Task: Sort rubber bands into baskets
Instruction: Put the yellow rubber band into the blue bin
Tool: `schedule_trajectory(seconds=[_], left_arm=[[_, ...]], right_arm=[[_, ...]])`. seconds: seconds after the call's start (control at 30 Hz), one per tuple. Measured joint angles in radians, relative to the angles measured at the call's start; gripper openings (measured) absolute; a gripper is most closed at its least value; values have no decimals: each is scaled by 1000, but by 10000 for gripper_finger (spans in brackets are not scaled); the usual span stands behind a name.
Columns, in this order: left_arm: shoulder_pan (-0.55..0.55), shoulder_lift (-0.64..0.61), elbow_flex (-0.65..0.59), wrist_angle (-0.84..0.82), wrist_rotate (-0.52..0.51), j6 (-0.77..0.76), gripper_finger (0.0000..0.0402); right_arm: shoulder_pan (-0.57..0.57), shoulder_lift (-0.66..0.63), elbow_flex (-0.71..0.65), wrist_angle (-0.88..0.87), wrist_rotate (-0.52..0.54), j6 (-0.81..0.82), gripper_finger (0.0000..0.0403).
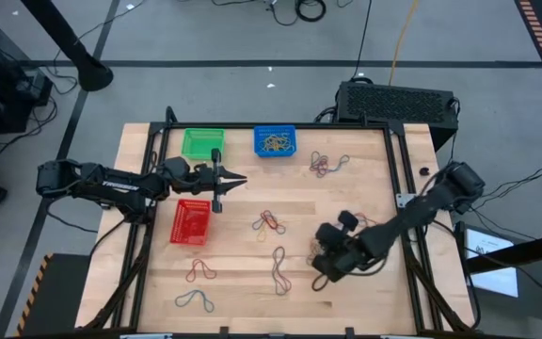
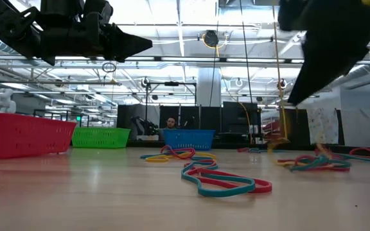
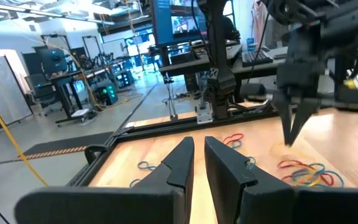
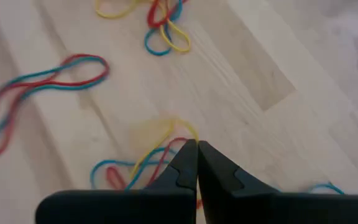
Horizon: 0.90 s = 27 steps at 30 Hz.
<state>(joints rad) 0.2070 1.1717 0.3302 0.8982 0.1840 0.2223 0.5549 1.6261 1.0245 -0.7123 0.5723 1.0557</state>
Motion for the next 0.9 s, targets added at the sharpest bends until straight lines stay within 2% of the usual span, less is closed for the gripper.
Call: schedule_trajectory(seconds=[0.13,0.3,0.53,0.73,0.9], left_arm=[[0,0,0,-1,2,-6,47],[0,0,0,0,3,-6,47],[0,0,0,0,3,-5,47],[0,0,0,-1,3,-5,47],[0,0,0,-3,2,-4,47]], right_arm=[[-36,32,0,4,-3,-2,0],[-85,8,0,-29,29,28,0],[-90,-90,0,-132,221,84,0],[-51,-210,0,-101,352,17,0],[-3,-297,0,25,390,-177,0]])
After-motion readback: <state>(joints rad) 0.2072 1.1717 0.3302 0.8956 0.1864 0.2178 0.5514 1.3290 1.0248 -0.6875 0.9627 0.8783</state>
